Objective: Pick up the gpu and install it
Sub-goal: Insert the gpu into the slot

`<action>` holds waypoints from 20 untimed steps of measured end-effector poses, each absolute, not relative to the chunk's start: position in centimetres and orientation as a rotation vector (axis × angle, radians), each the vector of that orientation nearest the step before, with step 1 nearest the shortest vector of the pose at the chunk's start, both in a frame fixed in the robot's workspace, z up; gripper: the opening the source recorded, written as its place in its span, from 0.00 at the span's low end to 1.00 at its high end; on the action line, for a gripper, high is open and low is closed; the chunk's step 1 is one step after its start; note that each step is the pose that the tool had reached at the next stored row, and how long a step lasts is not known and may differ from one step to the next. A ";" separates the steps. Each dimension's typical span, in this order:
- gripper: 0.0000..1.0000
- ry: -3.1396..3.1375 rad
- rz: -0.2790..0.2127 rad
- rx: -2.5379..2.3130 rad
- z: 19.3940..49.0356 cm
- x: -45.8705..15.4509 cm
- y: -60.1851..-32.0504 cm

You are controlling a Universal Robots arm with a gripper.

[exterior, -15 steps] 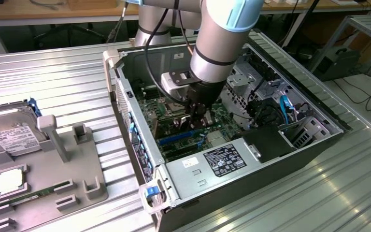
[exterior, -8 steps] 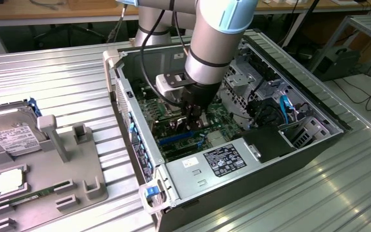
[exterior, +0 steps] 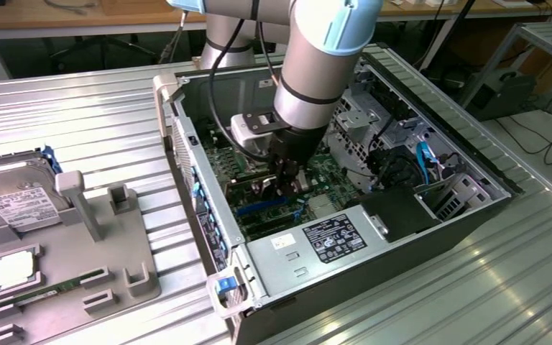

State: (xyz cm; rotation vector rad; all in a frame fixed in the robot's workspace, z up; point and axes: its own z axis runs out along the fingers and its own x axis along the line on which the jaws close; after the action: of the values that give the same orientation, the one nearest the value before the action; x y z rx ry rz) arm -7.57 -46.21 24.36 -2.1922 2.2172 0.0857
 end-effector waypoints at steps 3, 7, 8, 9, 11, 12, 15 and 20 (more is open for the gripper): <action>0.28 2.217 0.086 -2.192 24.3 -7.6 -46.3; 0.28 2.217 0.086 -2.192 24.3 -7.9 -46.3; 0.28 2.217 0.086 -2.192 24.3 -7.9 -46.3; 0.28 2.217 0.086 -2.192 24.3 -7.9 -46.3; 0.28 2.217 0.086 -2.192 24.3 -8.0 -46.4; 0.28 2.217 0.086 -2.192 24.3 -8.0 -46.5; 0.28 2.217 0.086 -2.192 24.3 -8.1 -46.7; 0.28 2.217 0.086 -2.192 24.3 -8.3 -46.7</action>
State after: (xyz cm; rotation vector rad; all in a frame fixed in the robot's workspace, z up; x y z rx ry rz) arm -8.25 -46.69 24.33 -2.1921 2.2170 0.0857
